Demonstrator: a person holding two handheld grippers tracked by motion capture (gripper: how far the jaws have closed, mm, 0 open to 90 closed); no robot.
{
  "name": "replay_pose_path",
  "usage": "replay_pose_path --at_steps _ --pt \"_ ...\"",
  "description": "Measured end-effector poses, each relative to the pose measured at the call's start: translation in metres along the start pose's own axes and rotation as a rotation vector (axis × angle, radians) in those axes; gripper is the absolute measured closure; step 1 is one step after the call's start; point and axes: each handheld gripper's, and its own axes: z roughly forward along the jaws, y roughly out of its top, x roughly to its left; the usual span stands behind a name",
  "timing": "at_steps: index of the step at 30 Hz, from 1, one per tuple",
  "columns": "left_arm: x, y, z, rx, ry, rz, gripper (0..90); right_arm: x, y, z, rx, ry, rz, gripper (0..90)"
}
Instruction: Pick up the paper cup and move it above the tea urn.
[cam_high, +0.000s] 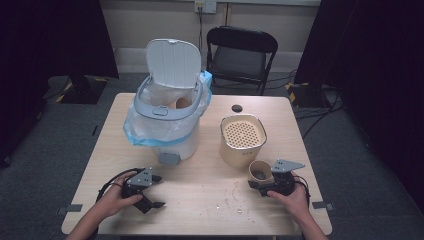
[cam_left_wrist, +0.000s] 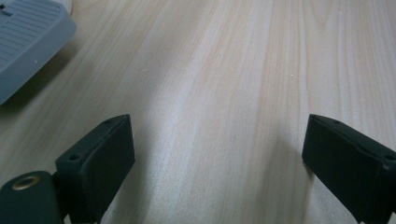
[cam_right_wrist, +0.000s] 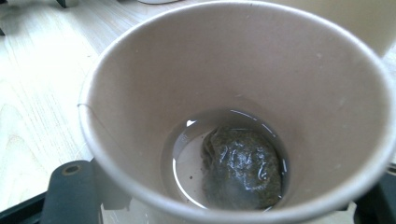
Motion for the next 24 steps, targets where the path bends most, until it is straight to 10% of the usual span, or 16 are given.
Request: replay_pose_path --at_steps 24 --pt "0.0000 0.0000 0.0000 0.000 0.000 0.000 8.7 0.0027 -0.0002 -0.0001 -0.028 -0.026 -0.016 28.1"
